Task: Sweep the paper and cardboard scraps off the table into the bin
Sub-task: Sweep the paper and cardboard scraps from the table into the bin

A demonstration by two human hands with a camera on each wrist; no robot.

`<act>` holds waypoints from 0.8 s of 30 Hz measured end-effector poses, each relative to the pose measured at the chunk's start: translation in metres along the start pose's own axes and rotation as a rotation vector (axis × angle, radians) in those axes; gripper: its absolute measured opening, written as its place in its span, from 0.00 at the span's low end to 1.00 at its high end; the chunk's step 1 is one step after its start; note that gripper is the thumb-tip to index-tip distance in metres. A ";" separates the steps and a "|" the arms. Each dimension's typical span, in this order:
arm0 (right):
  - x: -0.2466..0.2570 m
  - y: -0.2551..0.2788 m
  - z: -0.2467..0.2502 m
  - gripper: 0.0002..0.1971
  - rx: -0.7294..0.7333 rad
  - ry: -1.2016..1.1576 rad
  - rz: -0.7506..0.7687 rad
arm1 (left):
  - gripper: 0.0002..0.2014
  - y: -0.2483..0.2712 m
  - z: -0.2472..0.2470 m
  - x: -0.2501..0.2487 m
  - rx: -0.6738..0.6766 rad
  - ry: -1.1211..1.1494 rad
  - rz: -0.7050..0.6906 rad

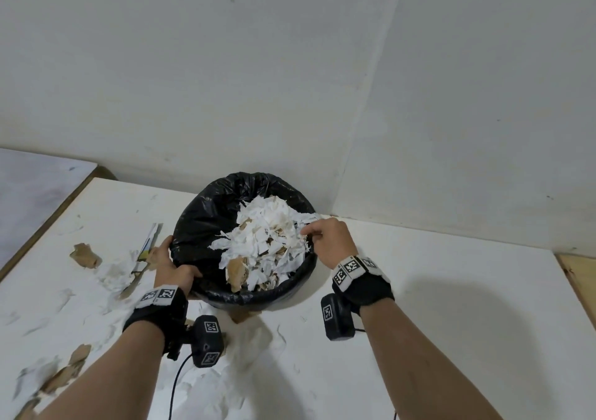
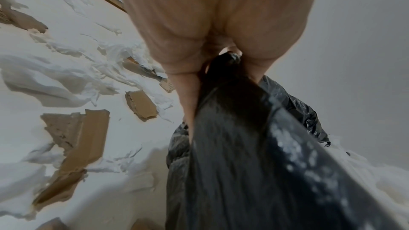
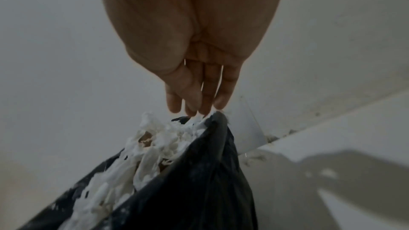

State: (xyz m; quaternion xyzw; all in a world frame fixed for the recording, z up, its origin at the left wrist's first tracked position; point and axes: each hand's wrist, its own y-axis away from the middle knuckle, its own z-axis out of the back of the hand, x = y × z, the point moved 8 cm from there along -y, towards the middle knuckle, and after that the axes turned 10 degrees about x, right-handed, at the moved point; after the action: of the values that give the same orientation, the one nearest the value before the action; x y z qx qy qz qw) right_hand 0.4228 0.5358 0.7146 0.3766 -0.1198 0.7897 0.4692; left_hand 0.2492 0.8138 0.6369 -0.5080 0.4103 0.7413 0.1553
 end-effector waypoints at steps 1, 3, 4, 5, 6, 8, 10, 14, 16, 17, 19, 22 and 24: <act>-0.003 0.005 0.003 0.20 -0.060 -0.019 -0.019 | 0.47 0.002 0.001 -0.002 0.007 -0.001 -0.002; -0.012 0.017 0.014 0.17 -0.190 -0.096 -0.054 | 0.47 0.007 0.002 -0.003 0.022 0.011 -0.001; -0.019 0.025 0.020 0.15 -0.237 -0.120 -0.079 | 0.47 0.010 0.002 -0.003 0.027 0.019 -0.002; -0.028 0.033 0.024 0.14 -0.266 -0.128 -0.113 | 0.47 0.011 0.003 -0.003 0.033 0.014 -0.001; -0.040 0.041 0.027 0.13 -0.274 -0.126 -0.163 | 0.47 0.012 0.003 -0.002 0.037 0.001 -0.001; -0.076 0.061 0.021 0.12 -0.218 -0.106 -0.314 | 0.46 0.015 0.004 -0.002 0.044 -0.014 -0.015; -0.120 0.084 0.000 0.14 -0.110 -0.079 -0.488 | 0.45 0.018 0.004 -0.003 0.050 -0.002 -0.036; -0.180 0.129 -0.051 0.20 0.065 -0.040 -0.695 | 0.44 0.020 0.002 -0.001 0.064 -0.011 -0.048; -0.190 0.142 -0.075 0.26 0.169 0.009 -0.709 | 0.45 0.019 0.003 0.003 0.076 -0.016 -0.044; -0.191 0.145 -0.083 0.29 0.203 0.060 -0.699 | 0.45 0.019 0.003 0.005 0.083 -0.015 -0.042; -0.188 0.146 -0.090 0.32 0.201 0.113 -0.662 | 0.46 0.018 0.002 0.010 0.094 -0.028 -0.039; -0.178 0.136 -0.091 0.31 0.157 0.181 -0.594 | 0.46 0.019 0.000 0.015 0.093 -0.020 -0.038; -0.170 0.127 -0.089 0.22 0.132 0.250 -0.557 | 0.47 0.019 0.000 0.017 0.088 -0.028 -0.045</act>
State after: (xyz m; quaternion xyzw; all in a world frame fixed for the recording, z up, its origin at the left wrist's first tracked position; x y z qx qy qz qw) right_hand 0.3209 0.4057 0.5538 0.3246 0.0980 0.6768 0.6534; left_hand 0.2295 0.7989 0.6305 -0.4991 0.4289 0.7259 0.1999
